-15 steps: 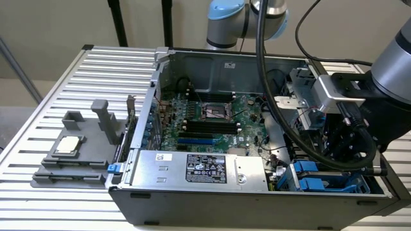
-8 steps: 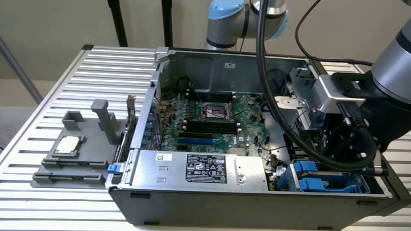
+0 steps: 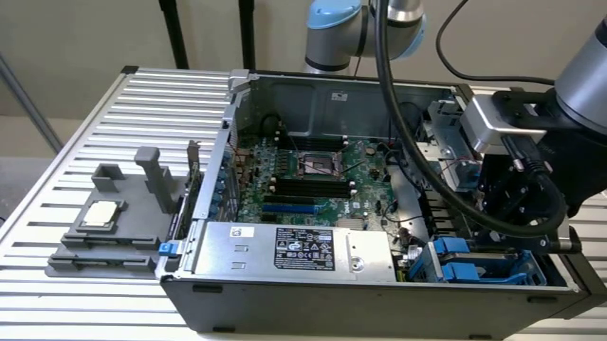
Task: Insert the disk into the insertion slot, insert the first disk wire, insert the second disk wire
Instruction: 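Insert the second disk wire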
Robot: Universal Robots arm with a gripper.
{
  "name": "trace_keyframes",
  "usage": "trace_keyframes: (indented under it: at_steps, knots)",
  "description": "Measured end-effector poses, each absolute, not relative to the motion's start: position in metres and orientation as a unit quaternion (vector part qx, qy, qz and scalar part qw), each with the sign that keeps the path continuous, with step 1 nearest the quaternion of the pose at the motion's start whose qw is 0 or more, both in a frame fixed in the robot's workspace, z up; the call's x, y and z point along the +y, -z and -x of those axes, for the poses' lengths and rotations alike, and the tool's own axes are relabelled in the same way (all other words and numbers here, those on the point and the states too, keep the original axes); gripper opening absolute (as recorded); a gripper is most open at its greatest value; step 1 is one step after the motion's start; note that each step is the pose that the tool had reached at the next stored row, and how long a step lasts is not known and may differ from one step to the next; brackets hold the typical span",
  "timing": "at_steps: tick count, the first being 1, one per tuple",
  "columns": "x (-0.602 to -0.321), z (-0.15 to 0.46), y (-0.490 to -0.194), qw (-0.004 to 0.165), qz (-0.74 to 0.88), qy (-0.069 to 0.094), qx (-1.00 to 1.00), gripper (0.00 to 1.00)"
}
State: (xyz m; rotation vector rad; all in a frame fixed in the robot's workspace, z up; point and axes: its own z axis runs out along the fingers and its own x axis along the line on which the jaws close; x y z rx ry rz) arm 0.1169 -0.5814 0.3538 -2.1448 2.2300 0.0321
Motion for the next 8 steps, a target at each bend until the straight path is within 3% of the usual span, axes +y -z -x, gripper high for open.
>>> trace_keyframes:
  at_steps: [8]
  knots:
    - [-0.5814, -0.1163, -0.3539, 0.024, 0.692, -0.011, 0.721, 0.25]
